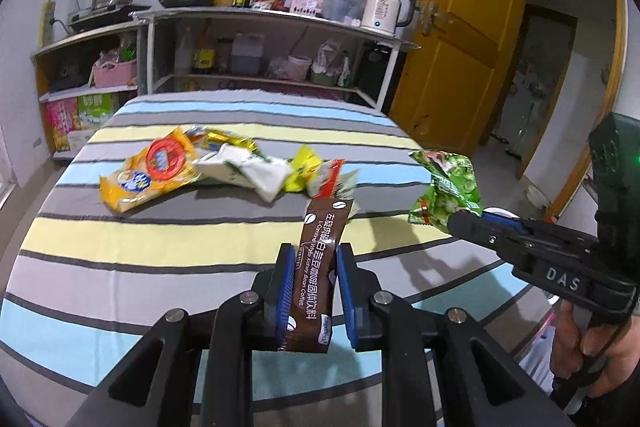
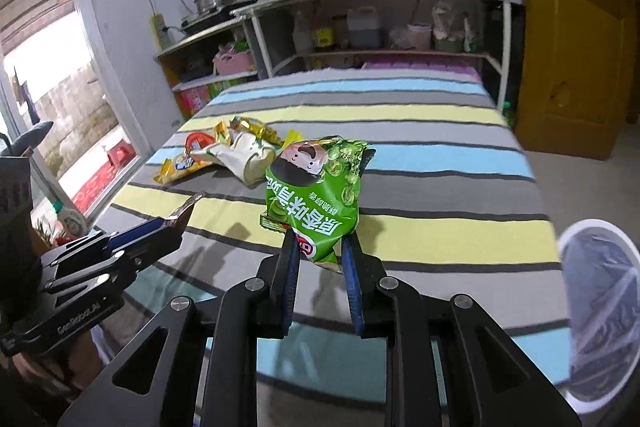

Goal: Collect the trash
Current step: 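Carry the brown wrapper and green bag over the bin and open both grippers, then move both tools back over the table toward the remaining wrappers, then grasp the white paper bag with the left gripper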

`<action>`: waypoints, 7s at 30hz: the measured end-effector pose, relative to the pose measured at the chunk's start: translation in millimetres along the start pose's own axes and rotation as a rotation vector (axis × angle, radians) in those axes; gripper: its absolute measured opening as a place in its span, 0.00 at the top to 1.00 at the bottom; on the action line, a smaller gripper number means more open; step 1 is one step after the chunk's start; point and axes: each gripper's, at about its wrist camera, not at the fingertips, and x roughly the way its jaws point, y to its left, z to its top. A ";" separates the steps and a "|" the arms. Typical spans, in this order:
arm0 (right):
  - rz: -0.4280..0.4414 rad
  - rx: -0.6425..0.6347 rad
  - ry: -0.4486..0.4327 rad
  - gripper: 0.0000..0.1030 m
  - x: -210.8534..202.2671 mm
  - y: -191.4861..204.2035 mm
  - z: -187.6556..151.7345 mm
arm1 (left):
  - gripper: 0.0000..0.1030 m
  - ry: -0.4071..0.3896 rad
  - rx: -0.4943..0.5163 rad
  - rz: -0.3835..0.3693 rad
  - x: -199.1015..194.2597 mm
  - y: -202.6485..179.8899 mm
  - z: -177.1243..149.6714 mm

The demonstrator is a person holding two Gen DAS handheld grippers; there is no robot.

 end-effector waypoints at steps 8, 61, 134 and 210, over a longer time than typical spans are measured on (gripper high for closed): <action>-0.037 0.019 -0.069 0.78 -38.6 -14.4 -4.8 | 0.79 -0.038 0.043 -0.027 -11.0 -36.6 11.4; -0.352 0.319 -0.142 0.78 -135.6 -188.6 -69.7 | 0.79 0.093 0.265 -0.333 97.2 -242.0 15.8; -0.206 0.179 -0.154 0.60 -120.5 -107.4 -35.4 | 0.70 -0.022 0.130 -0.203 24.1 -128.3 34.6; 0.055 -0.044 0.035 0.55 77.1 -12.1 48.9 | 0.81 0.030 -0.342 0.069 84.5 92.2 50.8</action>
